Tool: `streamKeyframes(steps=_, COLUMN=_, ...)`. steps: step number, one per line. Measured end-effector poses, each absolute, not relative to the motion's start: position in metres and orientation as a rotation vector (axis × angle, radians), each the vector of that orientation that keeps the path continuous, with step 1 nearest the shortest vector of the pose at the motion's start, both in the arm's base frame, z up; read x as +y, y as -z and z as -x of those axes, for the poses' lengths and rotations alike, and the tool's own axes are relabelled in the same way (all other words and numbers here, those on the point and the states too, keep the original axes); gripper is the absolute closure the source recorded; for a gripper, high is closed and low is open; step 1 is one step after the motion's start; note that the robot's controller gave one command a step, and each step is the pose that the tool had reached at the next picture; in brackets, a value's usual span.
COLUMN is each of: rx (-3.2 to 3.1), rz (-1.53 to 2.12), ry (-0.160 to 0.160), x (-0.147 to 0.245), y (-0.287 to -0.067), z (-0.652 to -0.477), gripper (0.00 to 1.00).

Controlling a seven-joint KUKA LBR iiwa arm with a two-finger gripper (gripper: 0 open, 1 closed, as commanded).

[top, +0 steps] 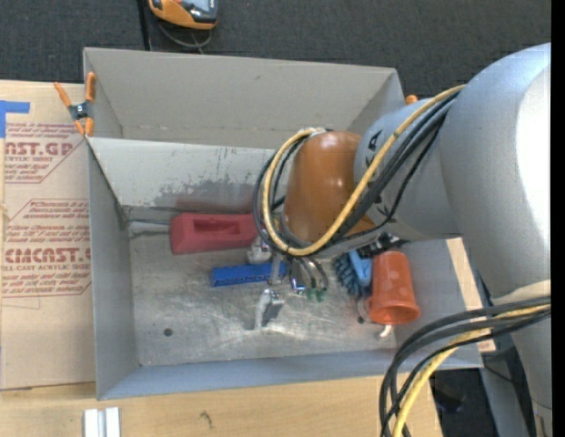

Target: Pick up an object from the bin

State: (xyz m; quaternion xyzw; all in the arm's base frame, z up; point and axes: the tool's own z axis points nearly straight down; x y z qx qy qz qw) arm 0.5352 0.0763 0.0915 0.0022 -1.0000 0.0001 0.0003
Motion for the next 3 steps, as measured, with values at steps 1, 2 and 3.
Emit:
streamKeyframes(steps=1, rx=-3.119, rz=0.240, ry=-0.001, x=0.0859, y=-0.0777, z=-0.5538, gripper=1.00)
streamKeyframes(steps=2, rx=-3.120, rz=0.240, ry=0.000, x=0.0860, y=-0.0777, z=-0.5540, gripper=1.00)
streamKeyframes(steps=3, rx=-3.123, rz=0.241, ry=0.000, x=0.0860, y=-0.0804, z=-0.5535, gripper=1.00)
